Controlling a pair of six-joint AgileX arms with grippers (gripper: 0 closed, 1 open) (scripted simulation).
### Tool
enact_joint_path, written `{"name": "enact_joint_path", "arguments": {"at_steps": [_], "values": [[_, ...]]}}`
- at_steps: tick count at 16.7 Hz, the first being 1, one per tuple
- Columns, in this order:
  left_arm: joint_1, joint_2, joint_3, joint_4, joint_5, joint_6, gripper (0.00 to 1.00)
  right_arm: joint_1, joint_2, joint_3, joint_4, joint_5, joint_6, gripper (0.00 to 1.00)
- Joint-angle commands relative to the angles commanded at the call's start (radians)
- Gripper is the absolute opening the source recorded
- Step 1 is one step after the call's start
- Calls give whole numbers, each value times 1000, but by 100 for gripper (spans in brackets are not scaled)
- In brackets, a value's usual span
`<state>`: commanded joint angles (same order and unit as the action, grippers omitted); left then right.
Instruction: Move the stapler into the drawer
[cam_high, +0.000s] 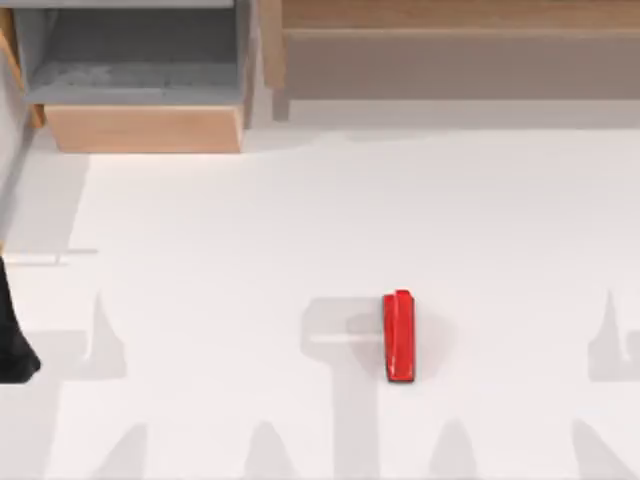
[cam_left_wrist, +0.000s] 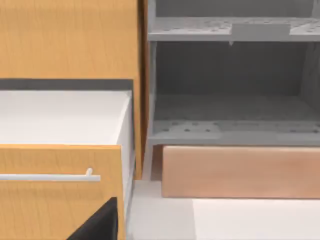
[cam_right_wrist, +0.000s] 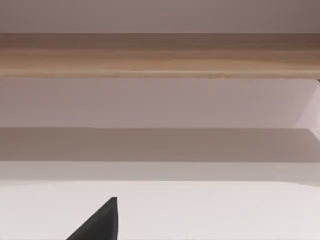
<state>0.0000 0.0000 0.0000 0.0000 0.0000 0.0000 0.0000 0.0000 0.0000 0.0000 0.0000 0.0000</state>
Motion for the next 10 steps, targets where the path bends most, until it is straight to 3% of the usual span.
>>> {"name": "enact_joint_path", "arguments": {"at_steps": [5, 10], "values": [[-18, 59, 55, -36, -3, -27, 100, 0, 0, 0, 0, 0, 0, 100], [-107, 333, 301, -194, -13, -140, 100, 0, 0, 0, 0, 0, 0, 100]]}}
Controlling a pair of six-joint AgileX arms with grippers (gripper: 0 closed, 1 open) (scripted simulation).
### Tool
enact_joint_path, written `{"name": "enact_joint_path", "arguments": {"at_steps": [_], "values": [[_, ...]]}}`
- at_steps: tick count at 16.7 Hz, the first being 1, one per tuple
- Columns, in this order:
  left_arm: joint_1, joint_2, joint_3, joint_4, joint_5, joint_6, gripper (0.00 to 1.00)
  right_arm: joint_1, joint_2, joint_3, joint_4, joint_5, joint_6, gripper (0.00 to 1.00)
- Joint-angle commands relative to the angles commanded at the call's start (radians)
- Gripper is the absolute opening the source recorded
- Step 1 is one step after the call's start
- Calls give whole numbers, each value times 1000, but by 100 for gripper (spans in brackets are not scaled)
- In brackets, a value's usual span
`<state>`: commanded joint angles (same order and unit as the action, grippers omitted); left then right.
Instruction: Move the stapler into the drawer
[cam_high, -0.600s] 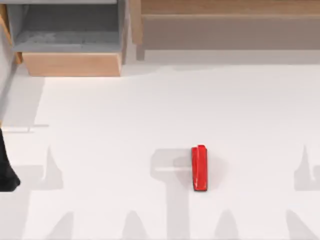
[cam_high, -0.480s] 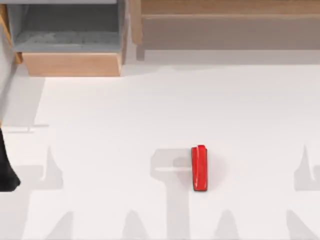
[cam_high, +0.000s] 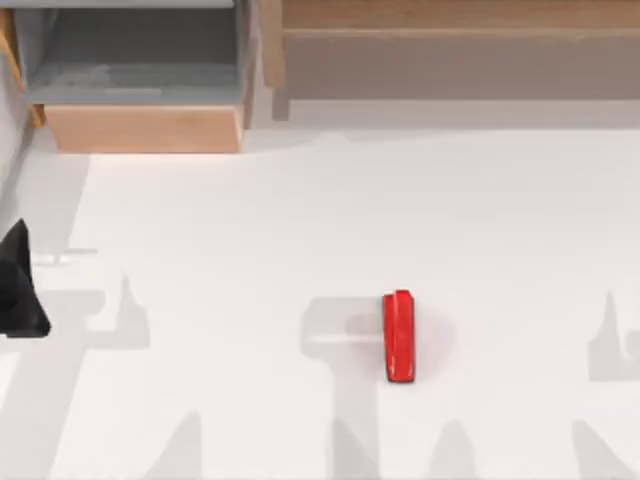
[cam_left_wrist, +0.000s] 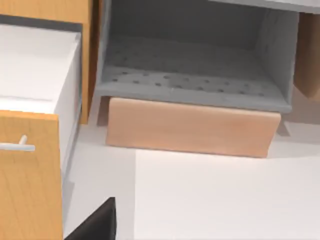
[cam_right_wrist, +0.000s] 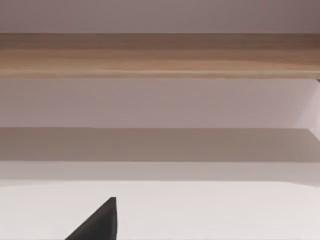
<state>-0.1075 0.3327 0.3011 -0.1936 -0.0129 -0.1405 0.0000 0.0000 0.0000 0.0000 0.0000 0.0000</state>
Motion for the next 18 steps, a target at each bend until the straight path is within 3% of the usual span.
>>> {"name": "enact_joint_path", "arguments": {"at_steps": [18], "values": [[-629, 1693, 1441, -892, 3, -589, 100, 0, 0, 0, 0, 0, 0, 100]]}}
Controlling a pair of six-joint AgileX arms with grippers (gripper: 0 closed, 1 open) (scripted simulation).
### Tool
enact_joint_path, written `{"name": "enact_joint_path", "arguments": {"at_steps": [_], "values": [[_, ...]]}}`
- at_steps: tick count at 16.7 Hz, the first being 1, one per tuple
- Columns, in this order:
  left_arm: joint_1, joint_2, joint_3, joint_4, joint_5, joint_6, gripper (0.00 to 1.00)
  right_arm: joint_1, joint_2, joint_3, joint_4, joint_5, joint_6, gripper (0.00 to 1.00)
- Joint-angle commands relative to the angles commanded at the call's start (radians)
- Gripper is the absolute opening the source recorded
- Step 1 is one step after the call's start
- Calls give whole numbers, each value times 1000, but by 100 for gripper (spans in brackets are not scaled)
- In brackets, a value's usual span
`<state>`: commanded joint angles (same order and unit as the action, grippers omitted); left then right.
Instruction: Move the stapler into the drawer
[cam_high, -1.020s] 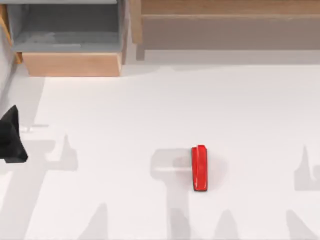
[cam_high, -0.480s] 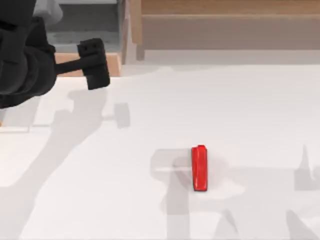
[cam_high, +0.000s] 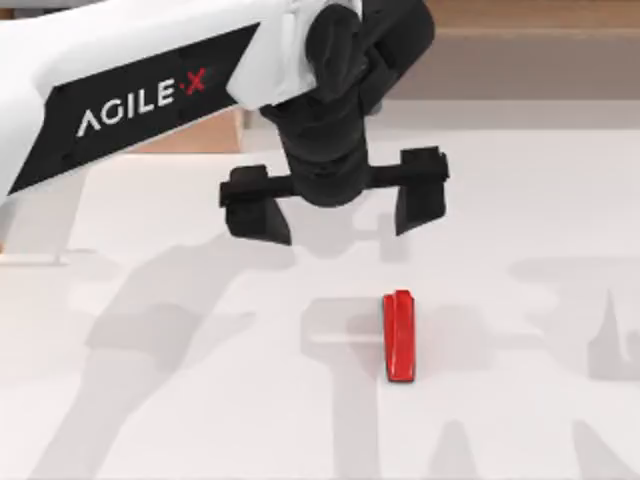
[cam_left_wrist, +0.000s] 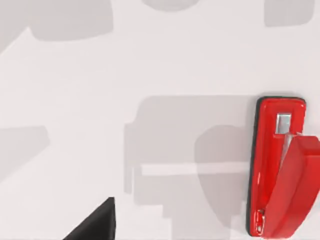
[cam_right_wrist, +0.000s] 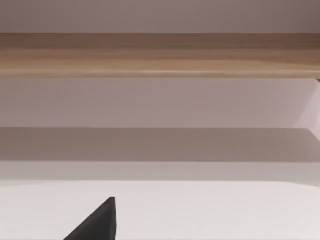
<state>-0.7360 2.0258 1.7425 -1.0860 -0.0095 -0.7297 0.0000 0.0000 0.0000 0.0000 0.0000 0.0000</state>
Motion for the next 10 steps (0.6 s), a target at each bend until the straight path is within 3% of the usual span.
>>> {"name": "enact_joint_path", "arguments": {"at_steps": [5, 10], "values": [[-116, 273, 229, -134, 10, -79, 100, 0, 0, 0, 0, 0, 0, 100], [-134, 312, 262, -154, 12, -91, 100, 0, 0, 0, 0, 0, 0, 100]]}}
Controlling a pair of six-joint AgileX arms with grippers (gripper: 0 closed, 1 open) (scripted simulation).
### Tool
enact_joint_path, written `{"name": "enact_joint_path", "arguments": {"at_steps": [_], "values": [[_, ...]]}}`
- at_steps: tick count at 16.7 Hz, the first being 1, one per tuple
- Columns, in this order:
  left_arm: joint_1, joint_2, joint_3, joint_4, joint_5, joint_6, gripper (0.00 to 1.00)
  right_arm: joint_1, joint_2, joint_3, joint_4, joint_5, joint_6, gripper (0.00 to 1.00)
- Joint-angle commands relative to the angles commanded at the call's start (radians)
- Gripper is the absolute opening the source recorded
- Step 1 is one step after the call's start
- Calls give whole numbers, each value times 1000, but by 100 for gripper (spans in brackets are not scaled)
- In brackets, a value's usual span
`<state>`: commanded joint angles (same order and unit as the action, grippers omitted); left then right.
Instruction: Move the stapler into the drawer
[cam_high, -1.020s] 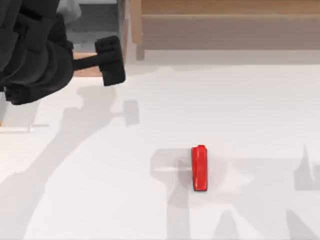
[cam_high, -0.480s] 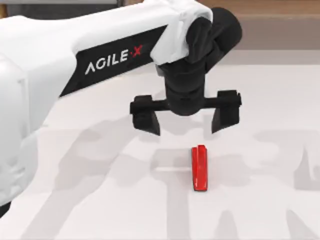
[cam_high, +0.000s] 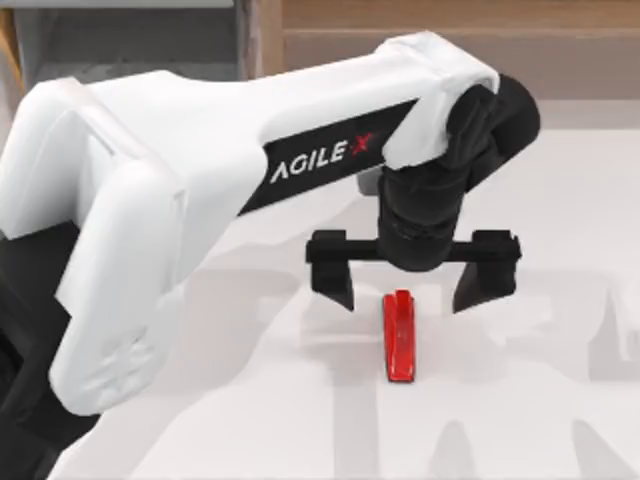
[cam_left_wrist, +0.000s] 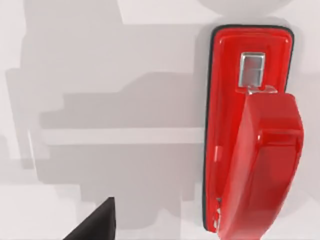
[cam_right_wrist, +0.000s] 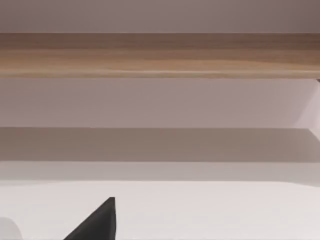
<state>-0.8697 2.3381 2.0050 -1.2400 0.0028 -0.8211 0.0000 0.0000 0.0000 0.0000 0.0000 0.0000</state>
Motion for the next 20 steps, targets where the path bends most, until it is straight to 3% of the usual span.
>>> {"name": "enact_joint_path", "arguments": {"at_steps": [13, 20], "values": [[1, 41, -130, 170, 0, 2, 100, 0, 0, 0, 0, 0, 0, 100], [1, 41, -130, 170, 0, 2, 47, 0, 0, 0, 0, 0, 0, 100]]}}
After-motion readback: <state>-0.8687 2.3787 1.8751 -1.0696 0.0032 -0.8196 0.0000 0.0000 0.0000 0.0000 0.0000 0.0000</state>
